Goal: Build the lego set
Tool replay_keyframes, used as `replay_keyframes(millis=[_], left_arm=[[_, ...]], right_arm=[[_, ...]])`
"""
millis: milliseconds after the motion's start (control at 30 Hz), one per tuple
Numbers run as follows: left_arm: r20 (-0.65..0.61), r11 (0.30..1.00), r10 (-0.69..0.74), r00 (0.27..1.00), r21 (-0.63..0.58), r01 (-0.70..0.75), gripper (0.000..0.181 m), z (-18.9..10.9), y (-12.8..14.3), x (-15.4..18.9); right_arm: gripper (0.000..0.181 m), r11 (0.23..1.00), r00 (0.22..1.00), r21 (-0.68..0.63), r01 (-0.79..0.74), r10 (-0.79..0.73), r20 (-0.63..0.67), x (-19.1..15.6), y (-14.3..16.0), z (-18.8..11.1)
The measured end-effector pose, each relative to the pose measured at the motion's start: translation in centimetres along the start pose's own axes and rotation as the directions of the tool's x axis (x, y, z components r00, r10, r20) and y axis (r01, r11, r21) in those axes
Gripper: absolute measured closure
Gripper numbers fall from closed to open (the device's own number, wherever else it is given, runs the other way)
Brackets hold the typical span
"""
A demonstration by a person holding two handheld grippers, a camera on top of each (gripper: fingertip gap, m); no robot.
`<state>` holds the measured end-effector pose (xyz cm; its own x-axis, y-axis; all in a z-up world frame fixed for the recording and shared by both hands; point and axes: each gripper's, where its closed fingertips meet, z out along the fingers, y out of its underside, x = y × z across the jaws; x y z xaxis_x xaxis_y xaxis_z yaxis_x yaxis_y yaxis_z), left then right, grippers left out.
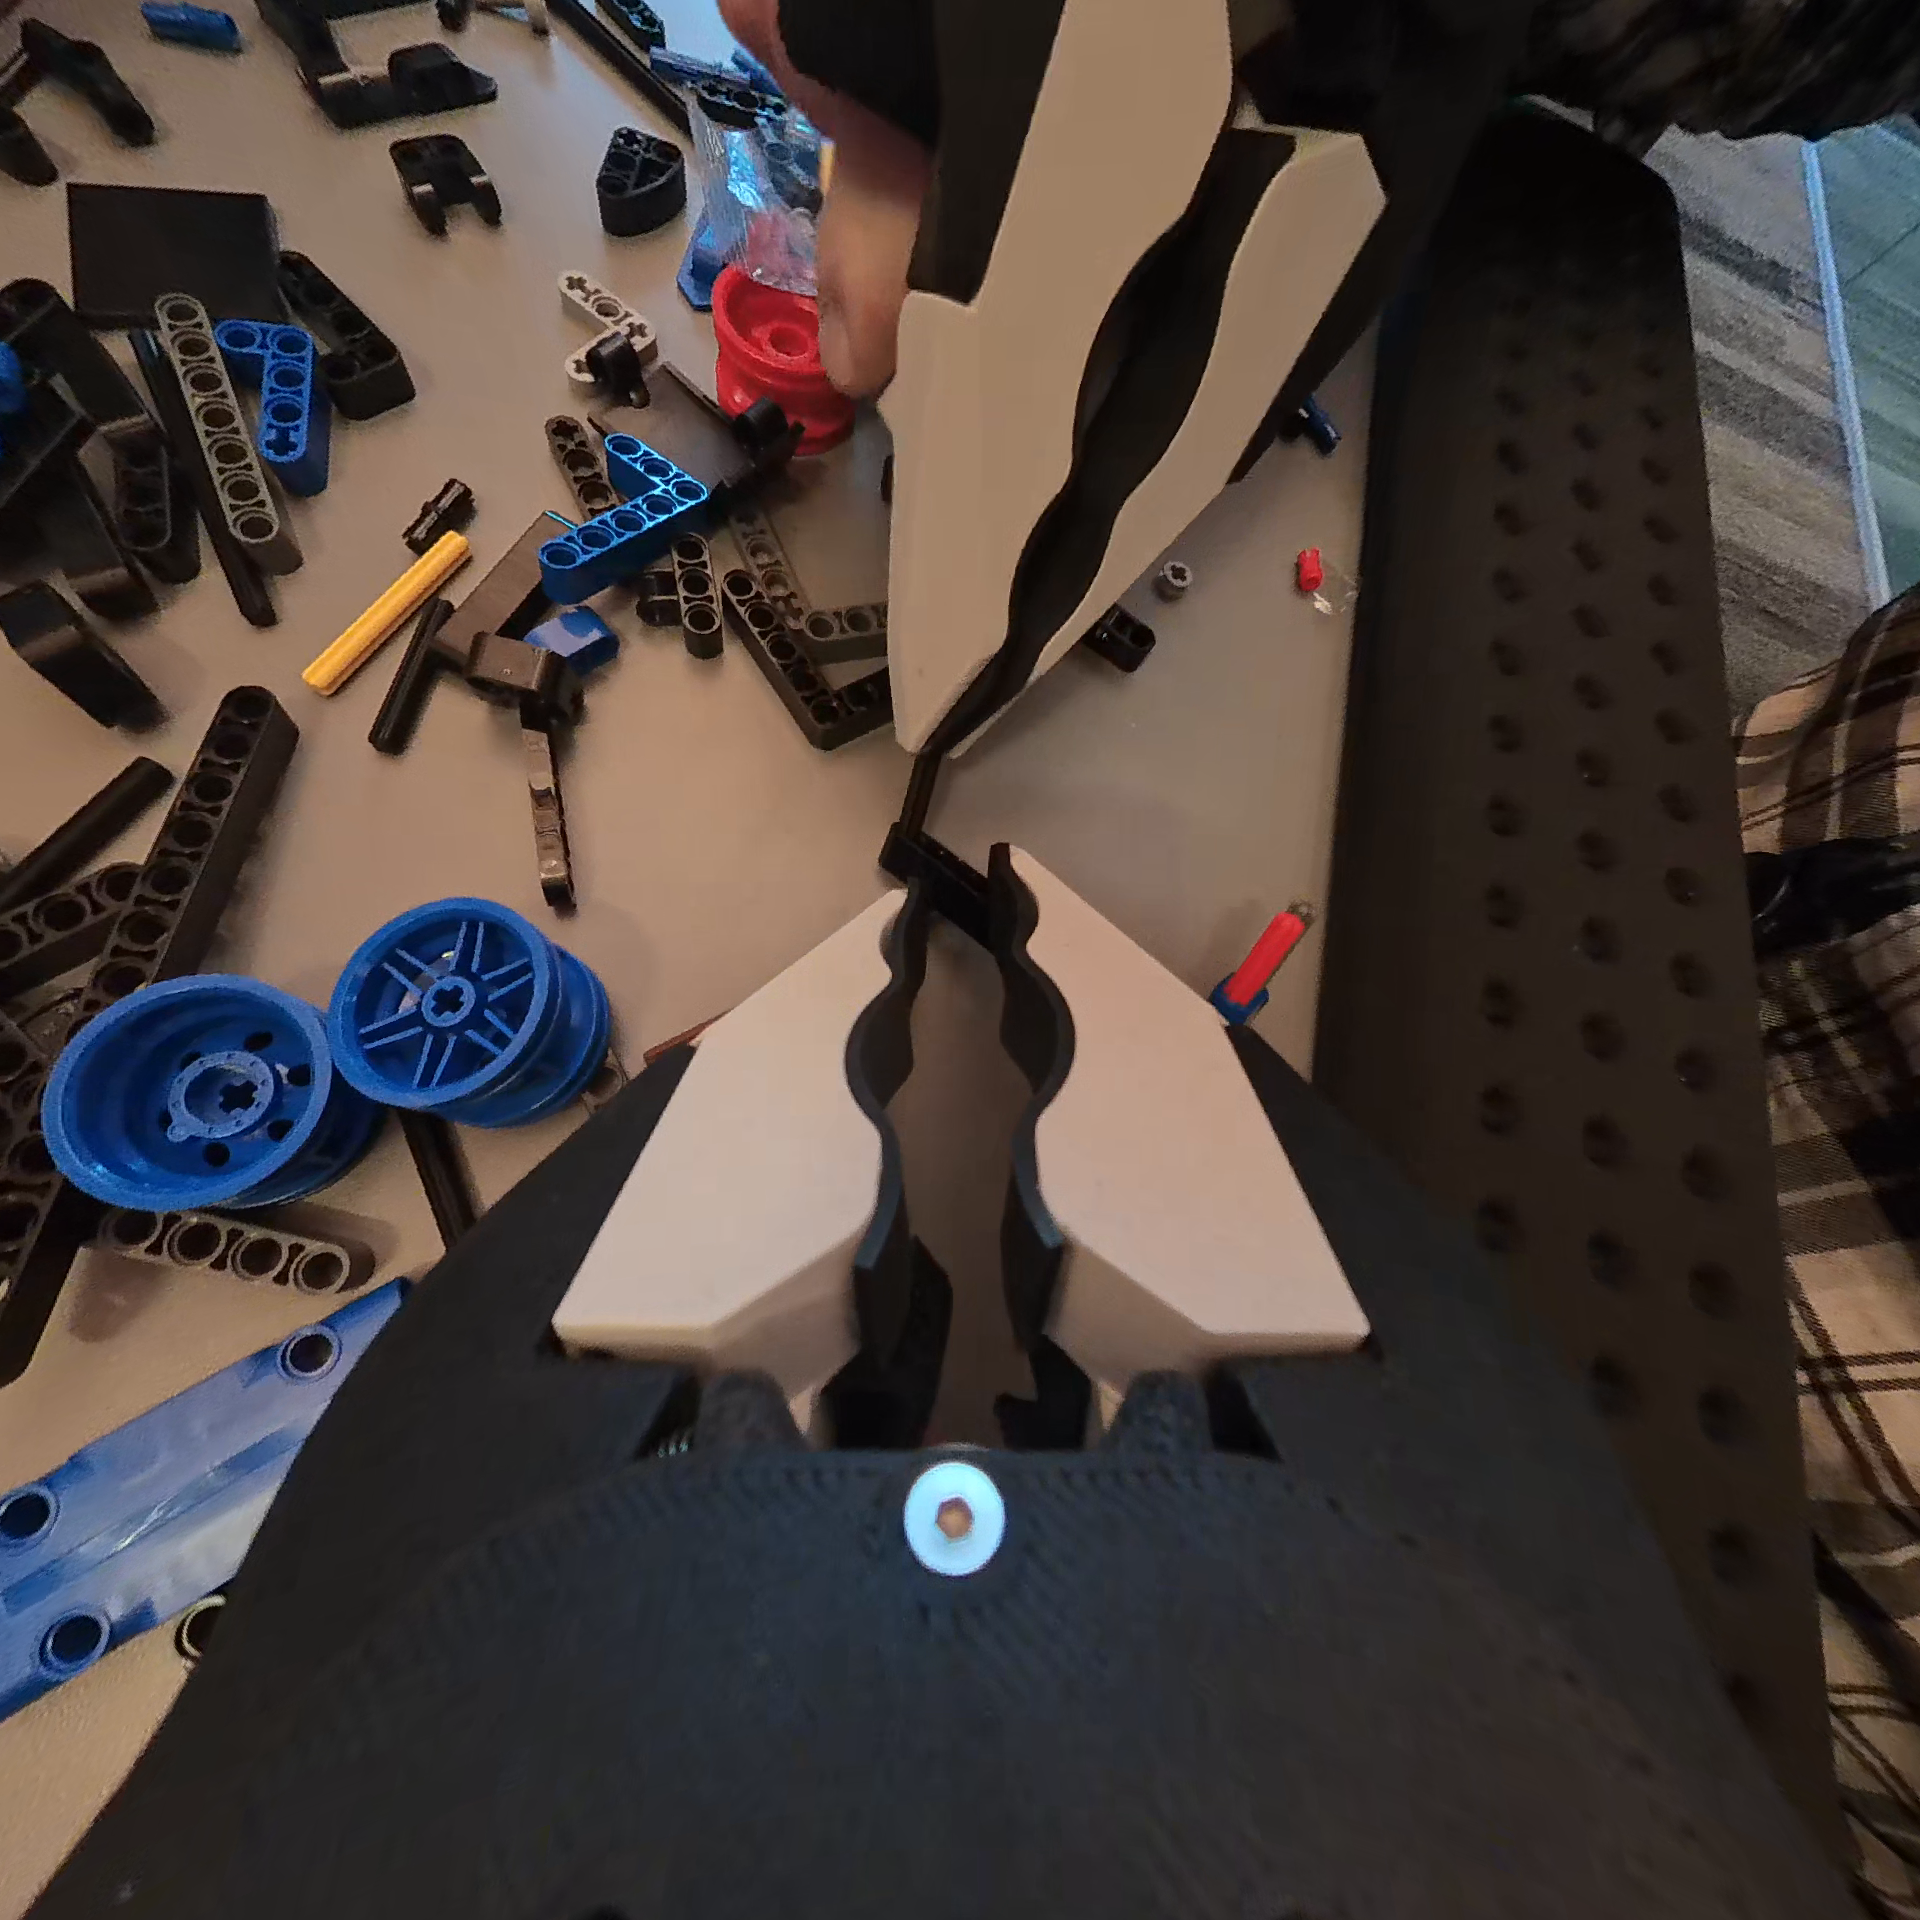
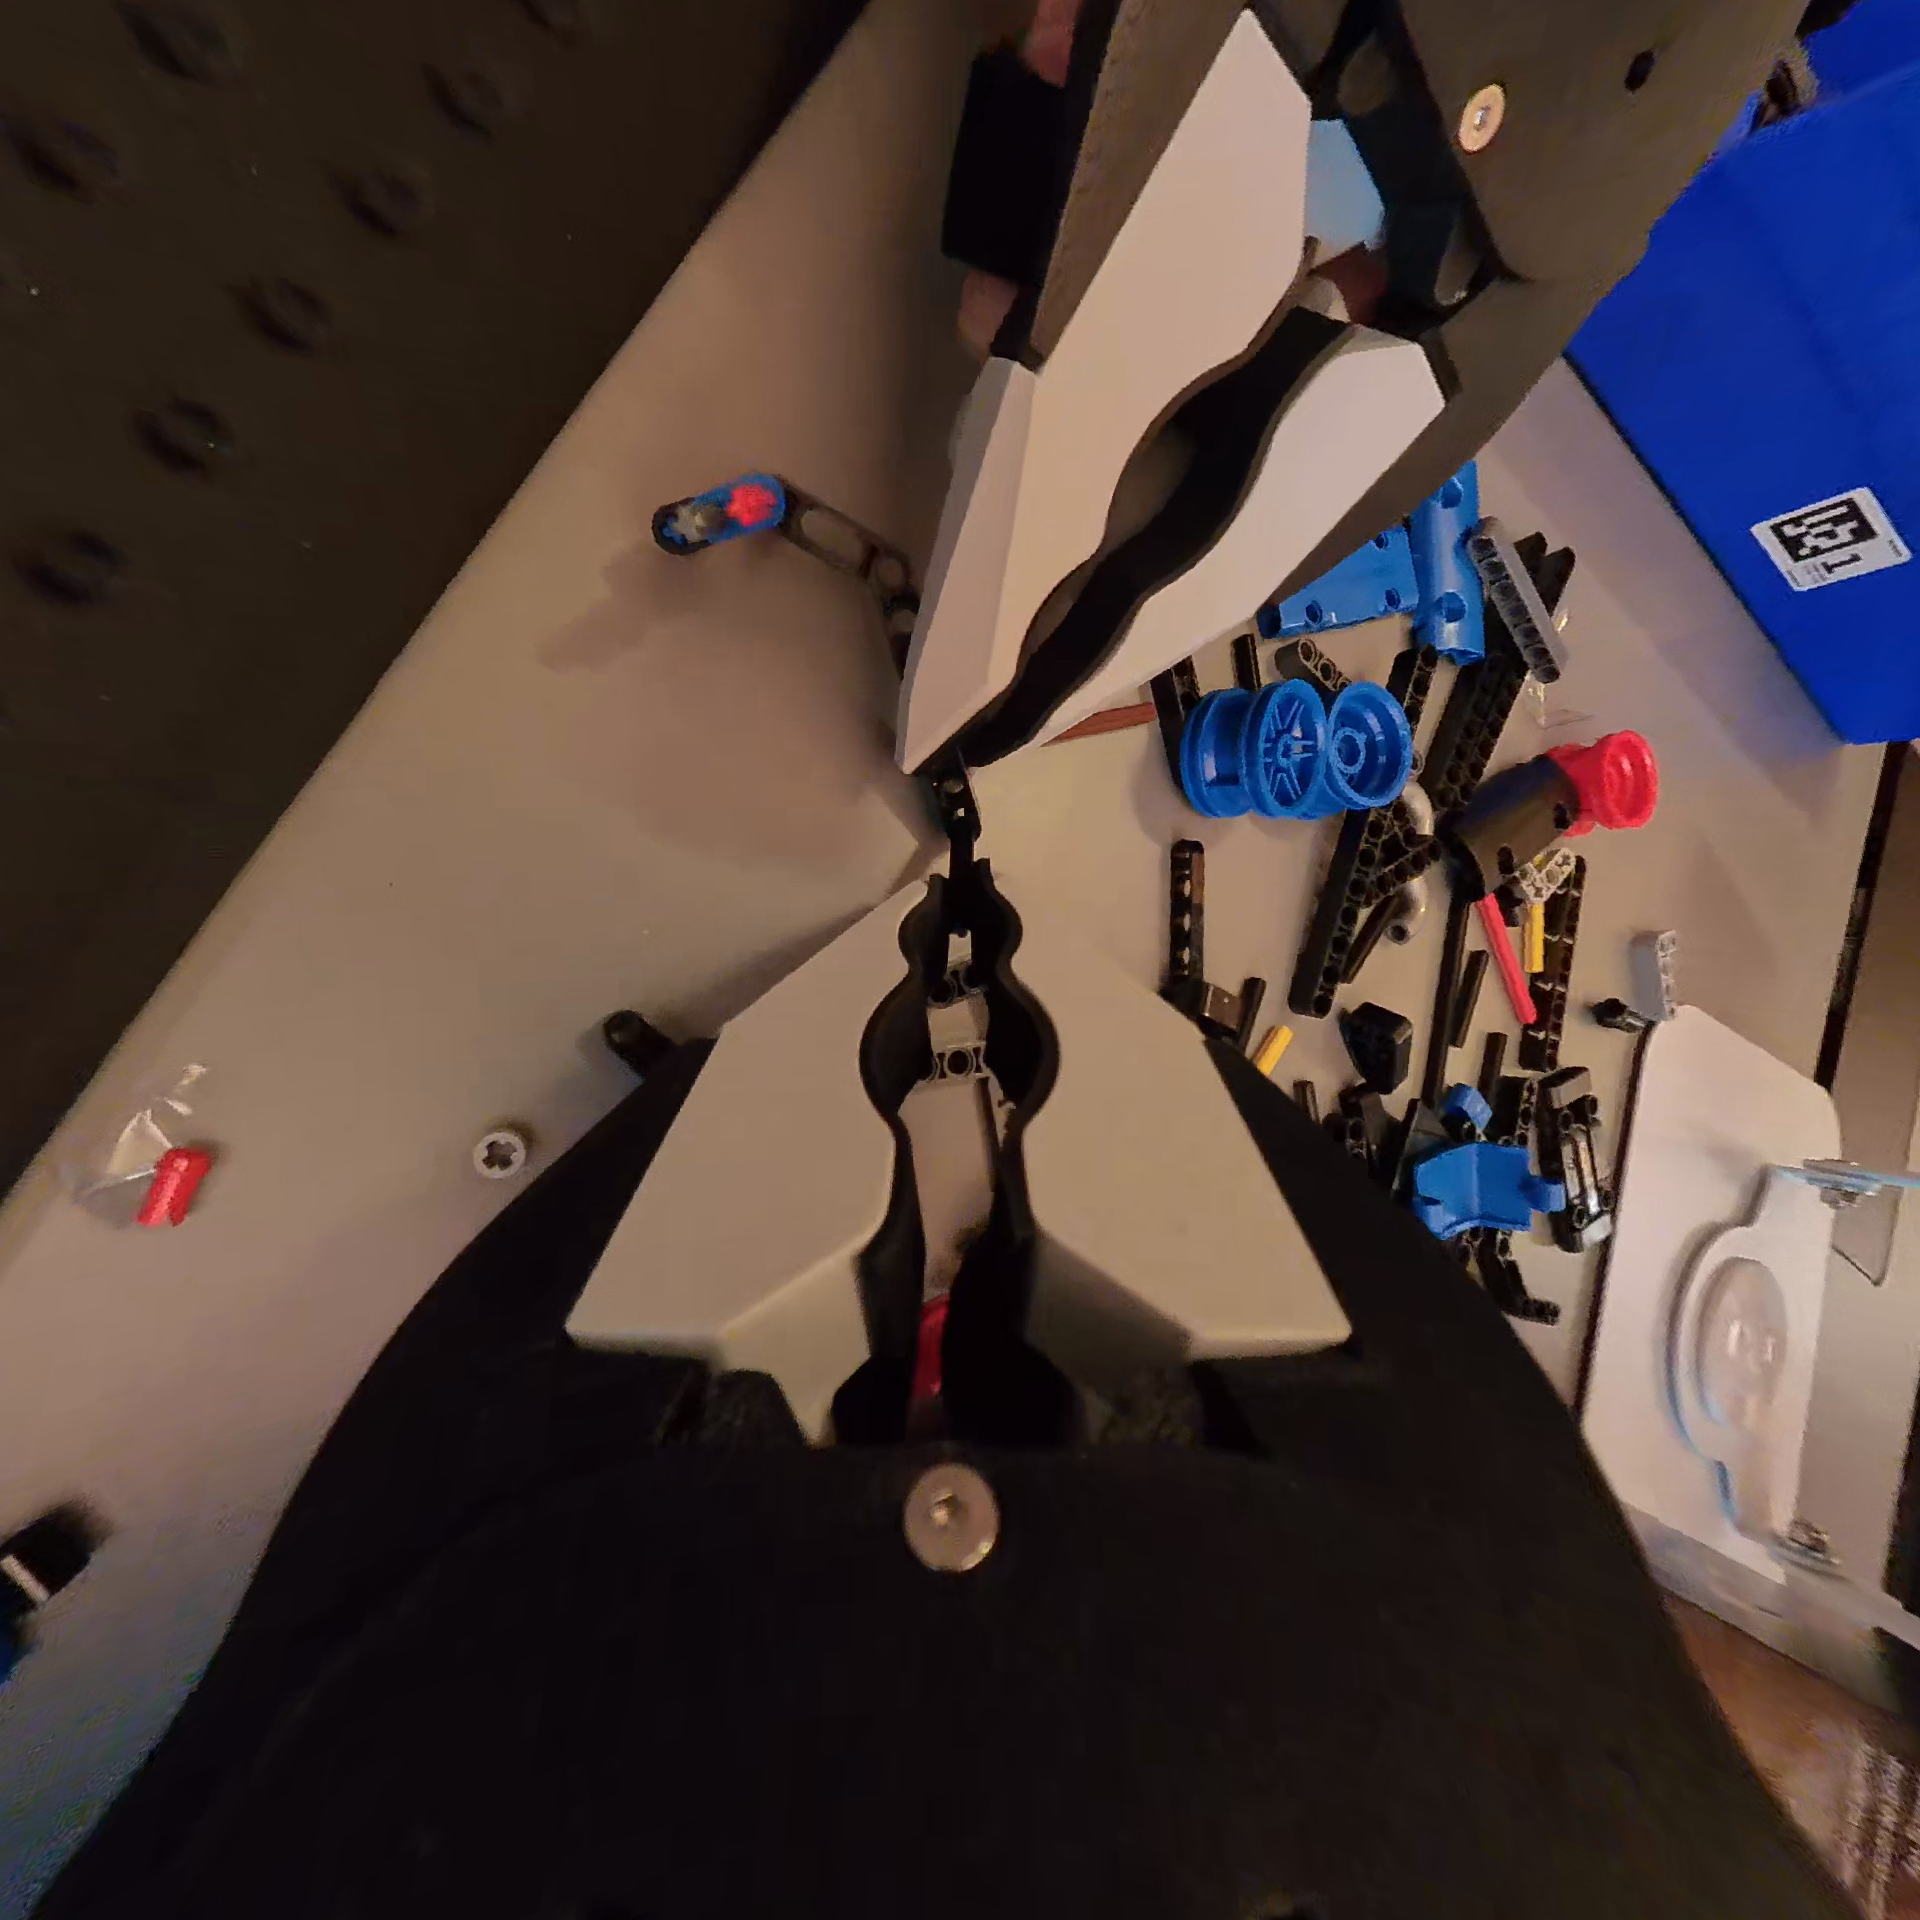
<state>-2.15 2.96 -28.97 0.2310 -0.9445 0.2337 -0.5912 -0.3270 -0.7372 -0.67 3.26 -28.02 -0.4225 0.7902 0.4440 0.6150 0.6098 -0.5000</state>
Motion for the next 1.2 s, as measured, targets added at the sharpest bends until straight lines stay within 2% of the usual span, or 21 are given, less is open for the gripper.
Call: replay_keyframes(millis=[33, 233, 600, 800, 1200], left_arm=[[-0.001, 1.000, -0.001, 1.000, 0.000, 0.001, 0.172, 0.0, 0.0, 0.0], [-0.002, 1.000, 0.000, 1.000, 0.001, 0.000, 0.171, 0.0, 0.0, 0.0], [-0.001, 1.000, 0.004, 1.000, 0.003, -0.004, 0.171, -0.1, 0.0, 0.1], [-0.026, 1.000, 0.013, 1.000, -0.005, -0.013, 0.172, 0.1, 0.1, 0.6], [0.035, 0.999, 0.031, 0.999, 0.017, -0.031, 0.174, 0.1, -0.6, -0.1]], right_arm=[[0.179, 1.000, 1.000, -0.009, 0.005, -0.005, -0.006, 0.0, 0.0, 0.0], [0.180, 0.986, 0.989, -0.134, 0.103, -0.116, -0.088, 0.0, 0.0, 0.2], [0.181, 0.953, 0.976, -0.283, 0.113, -0.159, -0.147, 0.2, 0.0, 0.5], [0.181, 0.951, 0.976, -0.300, 0.071, -0.128, -0.174, -0.2, -0.6, 0.7], [0.177, 0.982, 0.965, -0.165, -0.088, 0.043, -0.260, 0.2, -0.4, 0.5]])
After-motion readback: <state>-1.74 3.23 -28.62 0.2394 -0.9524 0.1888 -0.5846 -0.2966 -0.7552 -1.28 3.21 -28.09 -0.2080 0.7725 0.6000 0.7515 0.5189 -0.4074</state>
